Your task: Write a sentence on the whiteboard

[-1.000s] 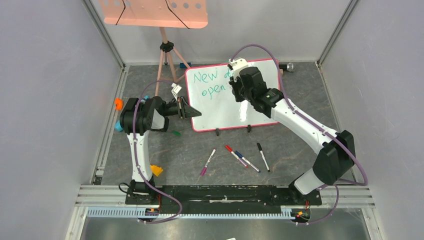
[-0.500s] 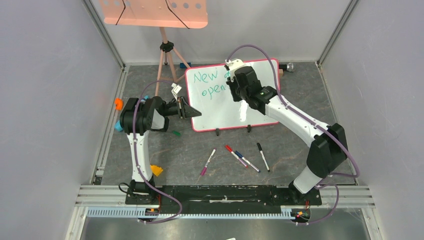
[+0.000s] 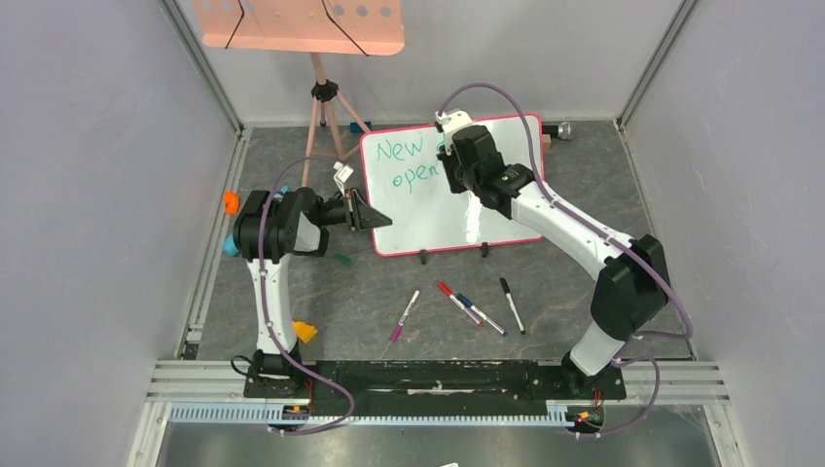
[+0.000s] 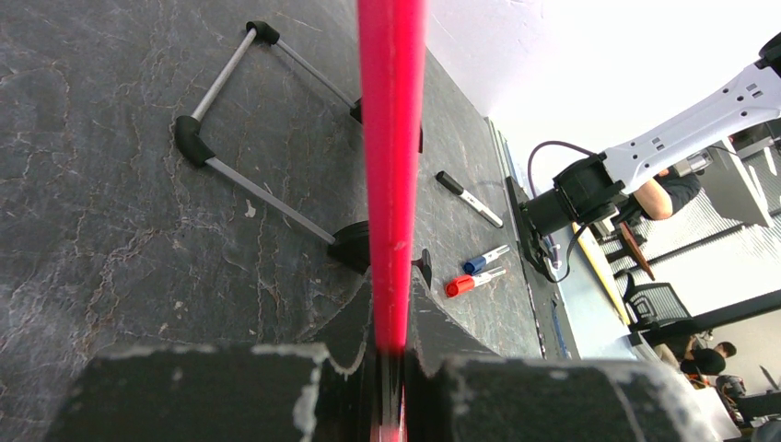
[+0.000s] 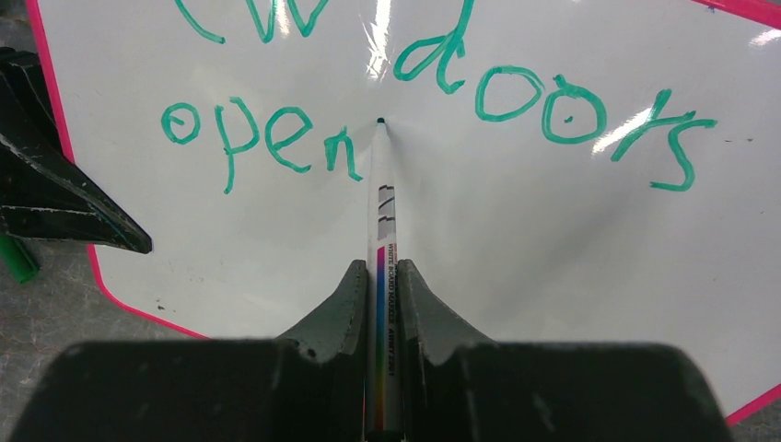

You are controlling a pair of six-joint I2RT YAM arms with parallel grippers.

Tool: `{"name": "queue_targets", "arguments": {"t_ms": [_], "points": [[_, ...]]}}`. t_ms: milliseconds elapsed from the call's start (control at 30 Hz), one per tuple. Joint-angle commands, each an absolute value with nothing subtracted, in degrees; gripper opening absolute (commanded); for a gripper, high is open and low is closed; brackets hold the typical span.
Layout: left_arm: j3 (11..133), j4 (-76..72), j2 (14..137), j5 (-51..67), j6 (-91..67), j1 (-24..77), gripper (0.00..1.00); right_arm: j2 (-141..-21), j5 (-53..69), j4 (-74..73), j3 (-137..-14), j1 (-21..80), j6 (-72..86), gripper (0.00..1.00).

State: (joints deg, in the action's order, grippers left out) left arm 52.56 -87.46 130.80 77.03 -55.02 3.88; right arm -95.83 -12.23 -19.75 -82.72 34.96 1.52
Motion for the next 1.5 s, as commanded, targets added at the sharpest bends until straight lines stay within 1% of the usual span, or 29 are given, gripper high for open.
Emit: {"name": "queue_targets", "arguments": {"t_ms": [0,100,267,467,667,833,1033,1467], "points": [[52.91,-89.21,133.93,71.47,-52.38,2.95,0.02,-96.96,-14.96,-18.34,-84.91,34.41,1.76,0.0],[52.95,-89.21,133.92,71.43,-52.38,2.9,0.02,-96.87,-15.13,-18.45,-84.4,34.18,2.15,0.0],[53.0,-89.21,134.02,71.38,-52.36,2.95,0.02,-96.6,-10.59,-18.04,-83.78,34.21,2.16,0.0],[53.0,-89.21,134.02,71.37,-52.38,2.94,0.02,-95.86,-16.33,-18.28,-83.32,34.21,2.48,0.0],[53.0,-89.21,133.95,71.37,-52.38,2.91,0.02,-96.17,-8.48,-17.27,-83.4,34.2,2.02,0.0],[53.04,-89.21,134.03,71.48,-52.4,2.98,0.02,-95.29,-14.53,-17.71,-82.89,34.19,2.63,0.0],[53.0,-89.21,133.95,71.39,-52.38,2.93,0.02,-94.12,-11.11,-17.48,-82.33,34.19,1.58,0.0],[53.0,-89.21,133.94,71.46,-52.39,2.93,0.02,-90.35,-10.51,-16.67,-79.07,34.19,1.12,0.0]]}}
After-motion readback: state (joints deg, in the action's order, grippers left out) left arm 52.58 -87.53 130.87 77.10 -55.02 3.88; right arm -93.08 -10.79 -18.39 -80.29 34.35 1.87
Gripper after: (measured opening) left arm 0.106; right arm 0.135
